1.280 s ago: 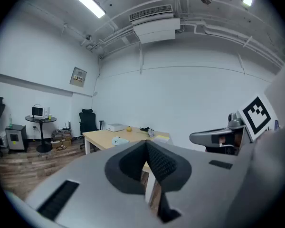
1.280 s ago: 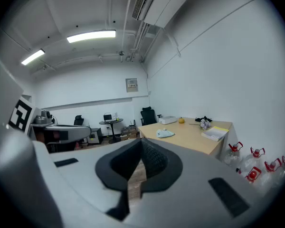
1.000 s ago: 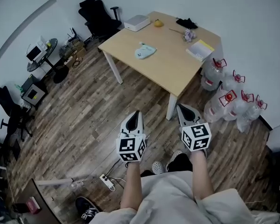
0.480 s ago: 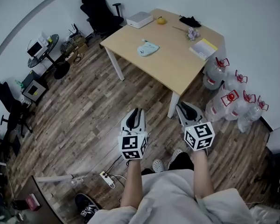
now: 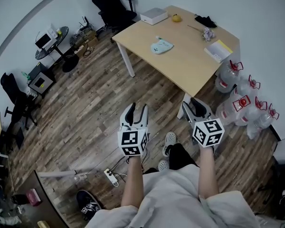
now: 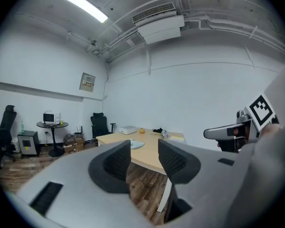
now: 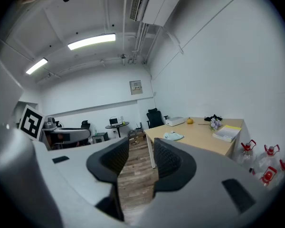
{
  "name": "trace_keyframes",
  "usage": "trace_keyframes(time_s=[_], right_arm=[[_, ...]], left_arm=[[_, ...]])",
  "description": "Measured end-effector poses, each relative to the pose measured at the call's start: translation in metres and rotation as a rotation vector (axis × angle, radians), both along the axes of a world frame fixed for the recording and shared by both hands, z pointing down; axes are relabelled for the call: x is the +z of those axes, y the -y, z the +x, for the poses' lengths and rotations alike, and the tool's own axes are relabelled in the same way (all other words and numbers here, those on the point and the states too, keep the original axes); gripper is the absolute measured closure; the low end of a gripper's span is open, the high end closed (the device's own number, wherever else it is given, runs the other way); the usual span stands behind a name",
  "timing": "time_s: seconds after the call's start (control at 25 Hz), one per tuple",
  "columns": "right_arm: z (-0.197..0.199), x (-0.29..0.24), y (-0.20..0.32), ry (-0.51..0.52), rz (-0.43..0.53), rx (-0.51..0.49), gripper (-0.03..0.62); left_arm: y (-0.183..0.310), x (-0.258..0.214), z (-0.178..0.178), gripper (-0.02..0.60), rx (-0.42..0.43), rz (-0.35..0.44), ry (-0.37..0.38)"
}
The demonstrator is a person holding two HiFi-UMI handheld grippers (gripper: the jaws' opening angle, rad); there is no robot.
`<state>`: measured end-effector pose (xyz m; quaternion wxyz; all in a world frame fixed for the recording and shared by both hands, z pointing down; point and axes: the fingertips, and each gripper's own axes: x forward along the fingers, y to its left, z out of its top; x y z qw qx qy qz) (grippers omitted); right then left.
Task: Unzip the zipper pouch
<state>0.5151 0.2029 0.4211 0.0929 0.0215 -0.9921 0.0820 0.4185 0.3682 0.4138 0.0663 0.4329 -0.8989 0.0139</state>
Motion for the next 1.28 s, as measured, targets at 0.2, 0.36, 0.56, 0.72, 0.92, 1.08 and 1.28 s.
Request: trace_keyframes(time_s=[0.2, 0.36, 0.56, 0.72, 0.92, 1.08, 1.28], right_arm=[[-0.036, 0.012, 0.014, 0.003, -0.038, -0.008, 0.419], [-0.079, 0.019, 0.027, 0.007, -0.068, -0.018, 0.419], [-0.141, 0.026, 0.060, -0.002, -0.097, -0.026, 0.414], [-0.189, 0.040, 0.097, -0.043, -0.113, -0.027, 0.408], [-0.260, 0.040, 0.152, -0.066, -0.123, -0.028, 0.404], [-0.316, 0.038, 0.201, -0.066, -0.134, -0.015, 0.401], [-0.368, 0.043, 0.246, -0.073, -0.148, 0.000, 0.398]], left_arm=[[0.002, 0.008, -0.034, 0.408, -0.030, -0.023, 0.002], [0.013, 0.011, -0.076, 0.408, -0.029, -0.046, 0.004], [0.052, 0.015, -0.140, 0.408, -0.020, -0.068, -0.004], [0.088, 0.027, -0.190, 0.408, -0.007, -0.098, -0.025], [0.138, 0.023, -0.261, 0.408, 0.010, -0.131, -0.030], [0.179, 0.017, -0.315, 0.408, 0.025, -0.146, -0.020], [0.214, 0.020, -0.373, 0.408, 0.010, -0.147, -0.025]])
